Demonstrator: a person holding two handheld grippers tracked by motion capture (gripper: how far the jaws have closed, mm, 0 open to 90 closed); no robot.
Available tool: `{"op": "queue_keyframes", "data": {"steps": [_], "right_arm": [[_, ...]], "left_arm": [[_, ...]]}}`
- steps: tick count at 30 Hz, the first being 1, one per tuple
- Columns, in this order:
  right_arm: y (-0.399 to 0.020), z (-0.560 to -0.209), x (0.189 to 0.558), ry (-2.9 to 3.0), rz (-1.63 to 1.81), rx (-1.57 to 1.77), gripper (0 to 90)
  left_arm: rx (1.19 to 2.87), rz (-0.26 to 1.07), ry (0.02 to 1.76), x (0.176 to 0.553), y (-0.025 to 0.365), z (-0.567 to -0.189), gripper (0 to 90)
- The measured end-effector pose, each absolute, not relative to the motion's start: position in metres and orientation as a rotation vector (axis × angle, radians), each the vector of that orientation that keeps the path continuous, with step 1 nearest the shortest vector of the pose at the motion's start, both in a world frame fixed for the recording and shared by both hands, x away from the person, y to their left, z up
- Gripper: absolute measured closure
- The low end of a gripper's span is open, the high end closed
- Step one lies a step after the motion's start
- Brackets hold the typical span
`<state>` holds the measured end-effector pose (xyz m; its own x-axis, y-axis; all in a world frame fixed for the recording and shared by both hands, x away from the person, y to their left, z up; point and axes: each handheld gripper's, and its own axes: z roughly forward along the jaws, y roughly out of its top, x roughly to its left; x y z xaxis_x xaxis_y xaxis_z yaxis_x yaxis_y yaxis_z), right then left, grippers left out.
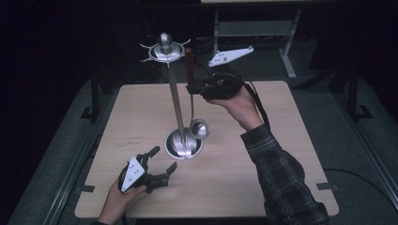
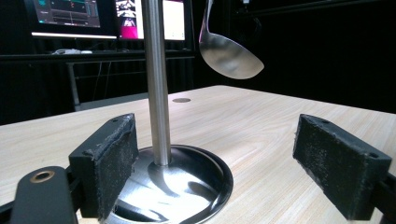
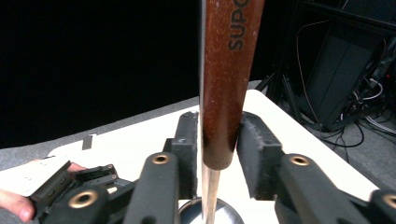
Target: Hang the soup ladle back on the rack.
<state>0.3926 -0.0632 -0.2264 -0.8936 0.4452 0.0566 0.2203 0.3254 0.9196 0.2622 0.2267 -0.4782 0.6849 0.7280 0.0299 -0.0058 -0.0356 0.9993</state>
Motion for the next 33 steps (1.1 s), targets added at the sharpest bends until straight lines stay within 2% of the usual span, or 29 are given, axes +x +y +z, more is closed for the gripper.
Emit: {"op": "queue_keyframes", "data": {"steps": [16,33], "right_arm": [[-0.082,-0.237,0.387,2.361,1.575,0.669,49.4],[-0.115,-0.268,0.378,2.344,1.523,0.801,27.3]], "left_arm": [[1.495,0.65,0.63,0.262,0.226,-0.478,13.4],[1.484,0.645,0.639,0.262,0.226,-0.479,13.4]]}}
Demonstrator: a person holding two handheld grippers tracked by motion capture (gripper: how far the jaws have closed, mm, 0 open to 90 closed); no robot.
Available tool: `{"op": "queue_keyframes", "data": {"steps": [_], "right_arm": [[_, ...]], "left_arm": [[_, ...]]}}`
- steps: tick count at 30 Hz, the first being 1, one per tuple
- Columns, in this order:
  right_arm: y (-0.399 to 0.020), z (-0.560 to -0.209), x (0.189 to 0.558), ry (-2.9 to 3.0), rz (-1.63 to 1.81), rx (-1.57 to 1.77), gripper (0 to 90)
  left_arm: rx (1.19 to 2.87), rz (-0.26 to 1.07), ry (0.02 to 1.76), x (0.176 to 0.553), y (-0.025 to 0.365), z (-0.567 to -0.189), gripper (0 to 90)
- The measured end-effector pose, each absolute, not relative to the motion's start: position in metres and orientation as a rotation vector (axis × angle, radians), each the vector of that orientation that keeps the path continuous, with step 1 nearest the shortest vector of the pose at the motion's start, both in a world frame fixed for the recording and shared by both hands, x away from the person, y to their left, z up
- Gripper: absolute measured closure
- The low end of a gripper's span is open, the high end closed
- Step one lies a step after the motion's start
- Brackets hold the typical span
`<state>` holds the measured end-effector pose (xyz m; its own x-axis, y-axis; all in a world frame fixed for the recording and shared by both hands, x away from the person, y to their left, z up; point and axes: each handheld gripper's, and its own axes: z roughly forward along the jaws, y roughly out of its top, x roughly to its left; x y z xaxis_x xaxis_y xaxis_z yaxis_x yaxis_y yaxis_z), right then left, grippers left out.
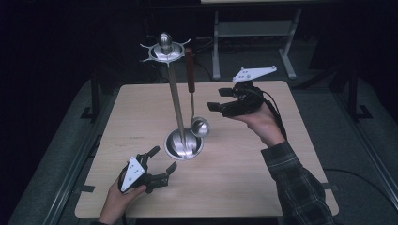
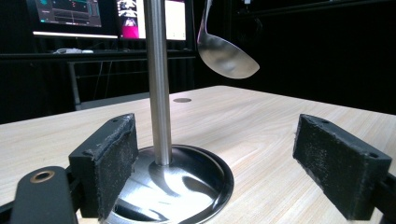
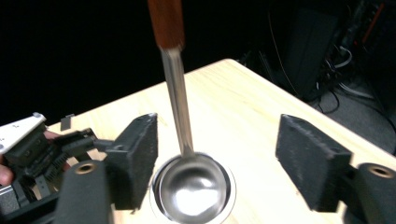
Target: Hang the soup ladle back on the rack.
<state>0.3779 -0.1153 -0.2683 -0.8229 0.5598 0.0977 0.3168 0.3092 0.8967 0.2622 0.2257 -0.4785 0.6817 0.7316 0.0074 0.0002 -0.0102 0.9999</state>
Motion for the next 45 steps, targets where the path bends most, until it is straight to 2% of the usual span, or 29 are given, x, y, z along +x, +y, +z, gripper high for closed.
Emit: {"op": "queue_keyframes", "data": {"steps": [6,19,31,45], "right_arm": [[-0.134,-0.289,0.372,2.309,1.529,0.88,20.4],[-0.169,-0.332,0.356,2.226,1.536,0.966,14.1],[-0.182,-0.375,0.338,2.201,1.482,1.015,11.2],[-0.205,-0.413,0.319,2.155,1.414,1.082,12.0]], "left_arm": [[1.485,0.646,0.637,0.262,0.226,-0.479,13.4],[1.485,0.646,0.641,0.262,0.226,-0.479,13.4],[1.488,0.642,0.647,0.262,0.226,-0.479,13.4],[1.489,0.644,0.646,0.262,0.226,-0.479,13.4]]}}
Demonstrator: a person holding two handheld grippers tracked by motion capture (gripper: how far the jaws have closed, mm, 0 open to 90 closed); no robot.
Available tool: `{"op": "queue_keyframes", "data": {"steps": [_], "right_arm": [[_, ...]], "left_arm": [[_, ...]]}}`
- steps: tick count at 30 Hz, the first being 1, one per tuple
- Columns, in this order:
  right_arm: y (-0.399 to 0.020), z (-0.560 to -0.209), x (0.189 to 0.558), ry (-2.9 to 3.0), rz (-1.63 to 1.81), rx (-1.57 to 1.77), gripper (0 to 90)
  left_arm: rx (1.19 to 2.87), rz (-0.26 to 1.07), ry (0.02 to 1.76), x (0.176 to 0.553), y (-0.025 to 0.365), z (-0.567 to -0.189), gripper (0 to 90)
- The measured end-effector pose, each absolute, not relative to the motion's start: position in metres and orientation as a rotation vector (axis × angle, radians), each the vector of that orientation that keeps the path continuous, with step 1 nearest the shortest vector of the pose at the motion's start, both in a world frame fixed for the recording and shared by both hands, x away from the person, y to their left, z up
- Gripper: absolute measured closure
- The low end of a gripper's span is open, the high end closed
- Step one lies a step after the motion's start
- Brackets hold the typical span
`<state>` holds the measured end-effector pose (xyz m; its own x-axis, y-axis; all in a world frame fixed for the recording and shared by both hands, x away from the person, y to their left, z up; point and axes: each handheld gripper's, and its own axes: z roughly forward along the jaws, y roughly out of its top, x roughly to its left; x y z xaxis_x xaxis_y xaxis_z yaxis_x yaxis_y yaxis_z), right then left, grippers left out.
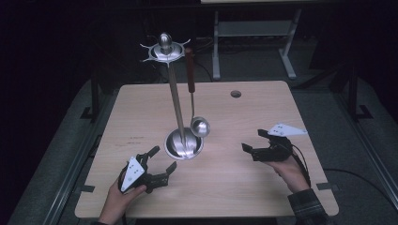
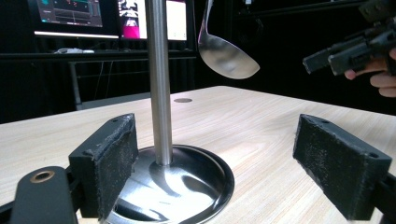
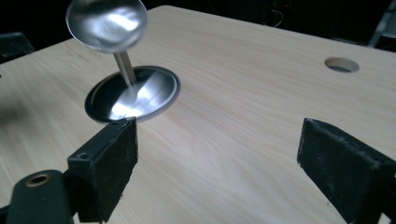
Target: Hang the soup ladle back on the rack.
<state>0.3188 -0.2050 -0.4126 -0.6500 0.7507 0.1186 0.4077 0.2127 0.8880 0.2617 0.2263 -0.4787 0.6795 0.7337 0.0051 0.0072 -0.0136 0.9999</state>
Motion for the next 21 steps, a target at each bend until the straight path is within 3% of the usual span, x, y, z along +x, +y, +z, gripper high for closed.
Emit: {"op": "queue_keyframes", "data": {"steps": [21], "right_arm": [[-0.251,-0.455,0.295,2.075,1.314,1.249,11.4]], "left_arm": [[1.488,0.644,0.644,0.262,0.226,-0.479,13.4]]}}
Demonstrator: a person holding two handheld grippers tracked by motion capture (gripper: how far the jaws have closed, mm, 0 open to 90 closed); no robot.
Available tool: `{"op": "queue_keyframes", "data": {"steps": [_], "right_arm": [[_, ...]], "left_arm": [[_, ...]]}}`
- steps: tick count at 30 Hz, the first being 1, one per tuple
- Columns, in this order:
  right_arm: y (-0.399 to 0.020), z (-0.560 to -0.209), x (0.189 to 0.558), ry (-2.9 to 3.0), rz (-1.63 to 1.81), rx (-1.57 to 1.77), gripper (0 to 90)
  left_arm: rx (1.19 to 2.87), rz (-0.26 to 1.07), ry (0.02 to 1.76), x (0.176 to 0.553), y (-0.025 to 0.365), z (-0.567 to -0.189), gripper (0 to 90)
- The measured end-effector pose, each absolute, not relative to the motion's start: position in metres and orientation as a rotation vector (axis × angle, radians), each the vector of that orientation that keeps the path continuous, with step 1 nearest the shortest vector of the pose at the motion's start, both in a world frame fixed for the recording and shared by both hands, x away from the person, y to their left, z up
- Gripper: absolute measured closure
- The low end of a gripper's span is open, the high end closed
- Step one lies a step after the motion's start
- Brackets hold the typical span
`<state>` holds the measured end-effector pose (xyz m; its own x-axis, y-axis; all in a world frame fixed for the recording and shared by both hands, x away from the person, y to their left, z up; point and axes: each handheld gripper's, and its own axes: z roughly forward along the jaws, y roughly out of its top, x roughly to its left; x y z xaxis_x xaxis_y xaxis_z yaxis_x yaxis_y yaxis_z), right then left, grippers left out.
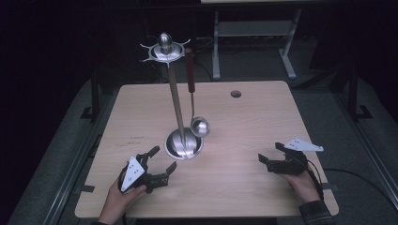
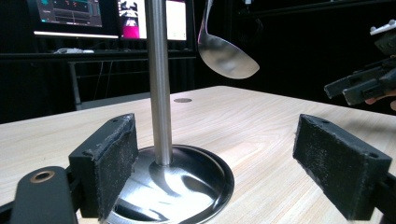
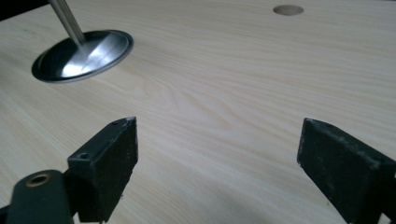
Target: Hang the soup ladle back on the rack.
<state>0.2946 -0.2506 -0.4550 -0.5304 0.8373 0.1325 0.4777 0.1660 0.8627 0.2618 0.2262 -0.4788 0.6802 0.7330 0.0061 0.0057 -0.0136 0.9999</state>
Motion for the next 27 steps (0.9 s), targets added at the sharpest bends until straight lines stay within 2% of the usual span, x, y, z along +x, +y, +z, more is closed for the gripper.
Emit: {"op": "queue_keyframes", "data": {"steps": [14,27], "right_arm": [[-0.273,-0.472,0.278,2.06,1.244,1.293,9.9],[-0.271,-0.474,0.279,2.068,1.222,1.278,9.8]], "left_arm": [[1.487,0.645,0.646,0.262,0.226,-0.479,13.4],[1.487,0.643,0.645,0.262,0.226,-0.479,13.4]]}}
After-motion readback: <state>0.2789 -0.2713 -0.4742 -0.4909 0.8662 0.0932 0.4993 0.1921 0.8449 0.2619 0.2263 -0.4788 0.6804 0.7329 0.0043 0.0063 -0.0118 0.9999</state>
